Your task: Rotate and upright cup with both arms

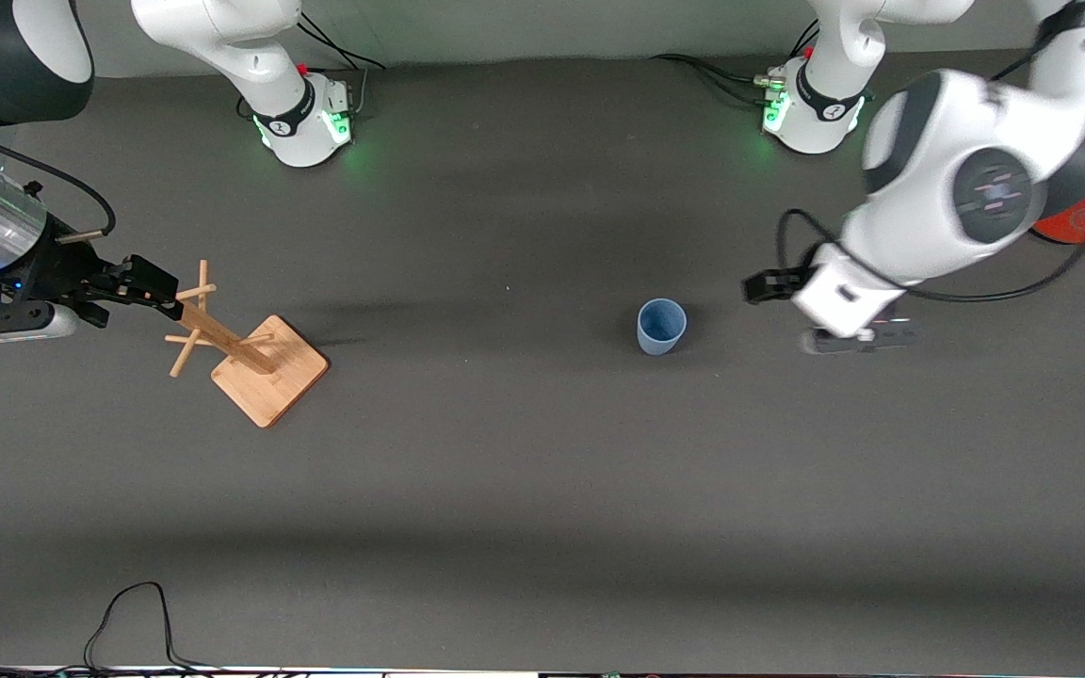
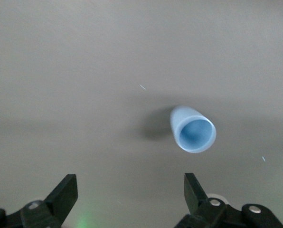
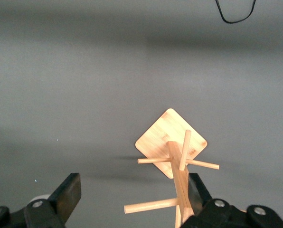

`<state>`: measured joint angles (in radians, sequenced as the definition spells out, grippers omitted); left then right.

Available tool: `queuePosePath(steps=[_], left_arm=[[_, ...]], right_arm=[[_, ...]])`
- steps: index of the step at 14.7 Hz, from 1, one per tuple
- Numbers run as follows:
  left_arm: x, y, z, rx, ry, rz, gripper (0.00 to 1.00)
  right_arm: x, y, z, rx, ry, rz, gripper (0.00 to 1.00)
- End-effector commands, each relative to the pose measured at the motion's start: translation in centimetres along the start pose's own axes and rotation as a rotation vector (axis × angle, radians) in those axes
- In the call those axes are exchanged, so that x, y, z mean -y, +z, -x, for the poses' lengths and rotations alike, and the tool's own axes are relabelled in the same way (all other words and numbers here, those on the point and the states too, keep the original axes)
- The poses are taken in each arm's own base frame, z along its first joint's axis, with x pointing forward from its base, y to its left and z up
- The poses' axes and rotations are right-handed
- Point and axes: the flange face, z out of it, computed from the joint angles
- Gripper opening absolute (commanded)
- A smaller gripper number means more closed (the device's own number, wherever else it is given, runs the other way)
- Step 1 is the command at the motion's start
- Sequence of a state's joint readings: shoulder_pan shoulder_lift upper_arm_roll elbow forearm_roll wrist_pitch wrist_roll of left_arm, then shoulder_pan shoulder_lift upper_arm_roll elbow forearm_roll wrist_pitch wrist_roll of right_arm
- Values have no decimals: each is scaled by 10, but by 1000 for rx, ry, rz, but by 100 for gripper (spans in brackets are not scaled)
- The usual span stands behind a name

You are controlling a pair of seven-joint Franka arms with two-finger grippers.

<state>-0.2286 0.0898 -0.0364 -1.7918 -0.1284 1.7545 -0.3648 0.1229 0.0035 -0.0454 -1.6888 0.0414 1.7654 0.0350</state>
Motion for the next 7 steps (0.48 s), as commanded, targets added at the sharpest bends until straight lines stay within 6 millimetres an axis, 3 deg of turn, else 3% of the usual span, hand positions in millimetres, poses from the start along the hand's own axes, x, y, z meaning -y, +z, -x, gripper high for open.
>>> queuePosePath(steps=[1,5,7], left_arm=[[50,-37,-1,-55,15,-7,100],[112,-69,1,-95,92,-31,100],[123,-82,1,-119,105,-29,100]], right_arm=[[0,-5,-6,0,-15,-10,100],[-2,1,-9,9,-7,-8,100],[-1,-2,-10,3,-16,-9,100]])
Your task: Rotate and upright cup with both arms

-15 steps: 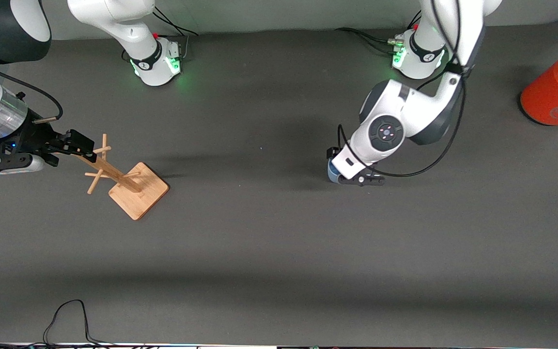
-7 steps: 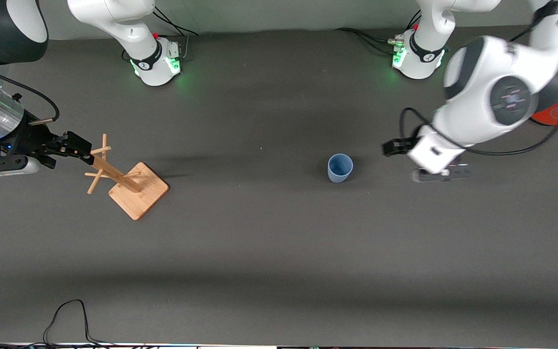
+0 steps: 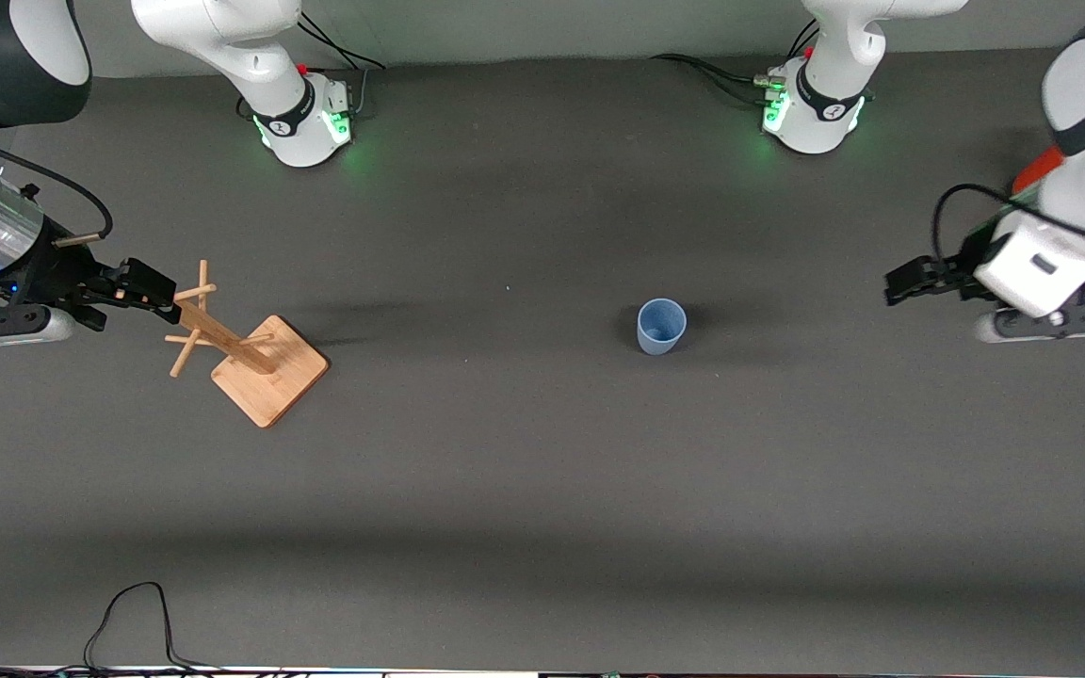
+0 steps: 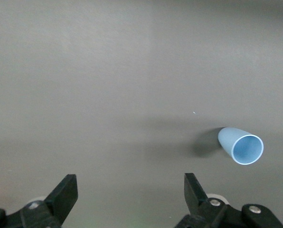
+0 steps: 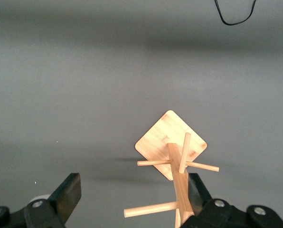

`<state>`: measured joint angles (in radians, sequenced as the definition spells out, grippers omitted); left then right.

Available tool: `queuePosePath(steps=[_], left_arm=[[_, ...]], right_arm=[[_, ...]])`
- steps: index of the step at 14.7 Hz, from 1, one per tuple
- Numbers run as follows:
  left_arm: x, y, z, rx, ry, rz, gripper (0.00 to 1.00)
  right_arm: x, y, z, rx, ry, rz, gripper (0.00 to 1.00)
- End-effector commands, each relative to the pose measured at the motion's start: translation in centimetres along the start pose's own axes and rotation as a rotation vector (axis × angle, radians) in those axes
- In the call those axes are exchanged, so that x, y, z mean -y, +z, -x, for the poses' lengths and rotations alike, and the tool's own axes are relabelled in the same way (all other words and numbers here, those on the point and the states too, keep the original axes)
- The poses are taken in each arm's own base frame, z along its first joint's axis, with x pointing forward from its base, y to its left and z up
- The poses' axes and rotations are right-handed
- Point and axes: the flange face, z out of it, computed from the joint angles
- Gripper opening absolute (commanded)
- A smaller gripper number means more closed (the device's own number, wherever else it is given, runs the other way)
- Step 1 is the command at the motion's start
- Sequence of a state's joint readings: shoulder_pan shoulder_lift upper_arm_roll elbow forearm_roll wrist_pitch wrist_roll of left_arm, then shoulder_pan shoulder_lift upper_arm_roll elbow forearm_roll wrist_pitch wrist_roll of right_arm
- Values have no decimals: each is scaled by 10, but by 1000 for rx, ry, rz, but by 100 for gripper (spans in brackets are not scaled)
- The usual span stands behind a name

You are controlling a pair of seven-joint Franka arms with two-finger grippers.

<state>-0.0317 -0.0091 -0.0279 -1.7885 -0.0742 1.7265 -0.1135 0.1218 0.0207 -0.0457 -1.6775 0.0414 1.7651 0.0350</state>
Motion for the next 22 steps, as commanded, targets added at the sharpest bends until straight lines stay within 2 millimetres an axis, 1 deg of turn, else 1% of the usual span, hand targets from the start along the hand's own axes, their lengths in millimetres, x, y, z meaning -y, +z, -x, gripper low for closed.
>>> queuePosePath(steps=[1,2,5,9,10,11,12,13,22], left_arm=[[8,-36,5,-50,34,-13,100],[19,-47,3,-43,20,-12,100],[18,-67,-8,25,21,-12,100],[-3,-61,-9,30,45,-20,100],[-5,-58,-9,30,52,-37,100],[-5,-55,-9,29,55,-68,100],[1,-52,-10,28,62,-88,100],[5,-53,-10,27,58,-89,100],[4,-52,-10,37,64,-83,100]], right_arm=[[-2,-6,-6,-2,-18,-8,100],[-2,-4,-6,1,-19,-8,100],[0,-5,-8,-2,-21,-8,100],[2,-6,-10,-7,-23,-9,100],[2,-7,-10,-8,-23,-9,100],[2,-9,-9,-11,-21,-10,100],[2,-10,-9,-11,-22,-8,100],[2,-9,-9,-8,-21,-10,100],[1,-5,-10,3,-12,-9,100]])
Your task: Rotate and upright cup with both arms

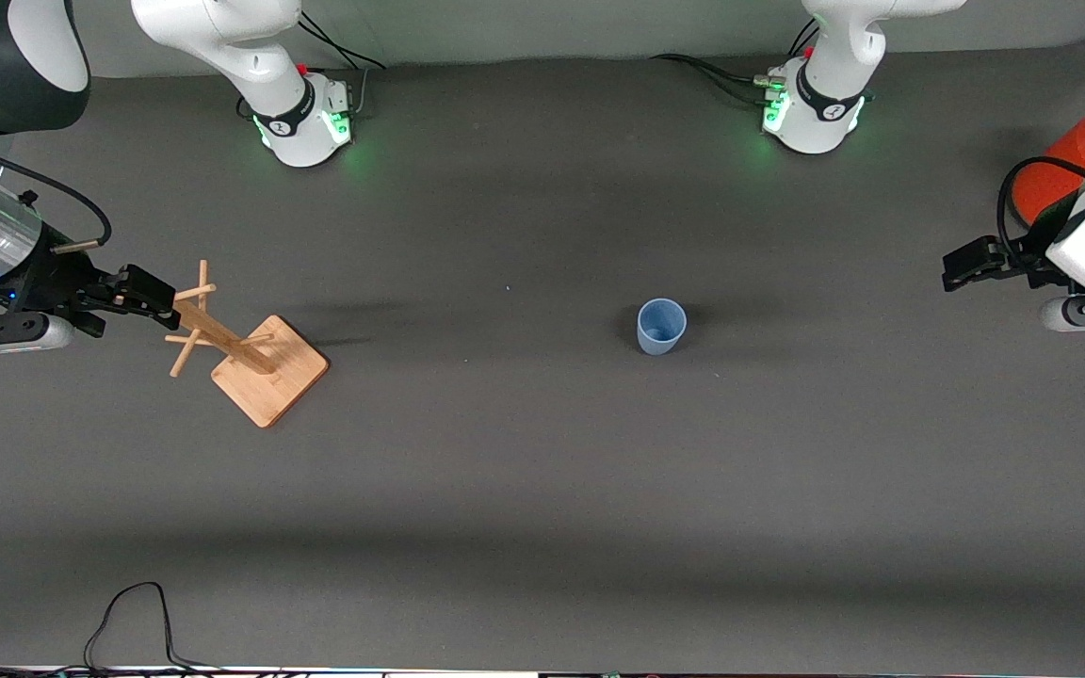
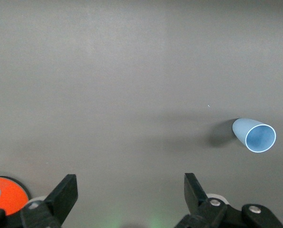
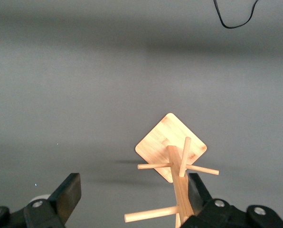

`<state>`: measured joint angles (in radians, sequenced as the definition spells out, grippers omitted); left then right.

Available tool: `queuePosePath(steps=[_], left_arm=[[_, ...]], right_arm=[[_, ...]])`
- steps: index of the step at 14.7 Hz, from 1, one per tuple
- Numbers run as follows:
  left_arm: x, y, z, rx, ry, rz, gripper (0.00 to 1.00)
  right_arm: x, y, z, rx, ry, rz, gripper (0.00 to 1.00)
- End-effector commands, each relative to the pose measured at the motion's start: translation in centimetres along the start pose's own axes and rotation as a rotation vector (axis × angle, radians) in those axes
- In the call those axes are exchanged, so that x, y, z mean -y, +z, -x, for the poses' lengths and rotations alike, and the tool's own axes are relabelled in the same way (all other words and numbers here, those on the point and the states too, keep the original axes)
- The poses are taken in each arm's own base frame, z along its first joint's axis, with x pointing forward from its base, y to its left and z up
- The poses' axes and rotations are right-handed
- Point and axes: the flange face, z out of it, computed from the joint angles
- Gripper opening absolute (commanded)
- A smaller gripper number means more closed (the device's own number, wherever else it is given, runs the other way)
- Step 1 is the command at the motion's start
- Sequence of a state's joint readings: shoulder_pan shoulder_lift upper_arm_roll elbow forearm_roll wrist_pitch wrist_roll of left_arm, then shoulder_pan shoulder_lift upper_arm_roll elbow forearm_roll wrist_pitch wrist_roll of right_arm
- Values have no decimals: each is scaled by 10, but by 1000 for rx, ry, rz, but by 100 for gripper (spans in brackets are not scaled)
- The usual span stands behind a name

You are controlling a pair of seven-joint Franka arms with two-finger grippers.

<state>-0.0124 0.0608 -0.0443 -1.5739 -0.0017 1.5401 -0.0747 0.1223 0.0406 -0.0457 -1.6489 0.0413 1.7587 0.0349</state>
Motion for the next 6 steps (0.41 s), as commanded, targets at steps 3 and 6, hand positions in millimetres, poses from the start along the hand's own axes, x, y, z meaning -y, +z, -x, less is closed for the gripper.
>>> queuePosePath(steps=[3,6], left_arm=[[0,-5,2,5,40,-10,100],[1,-6,3,2,45,-10,100]], right_arm=[[0,-3,-4,5,-14,-9,100],[0,-1,-5,8,-18,-9,100]])
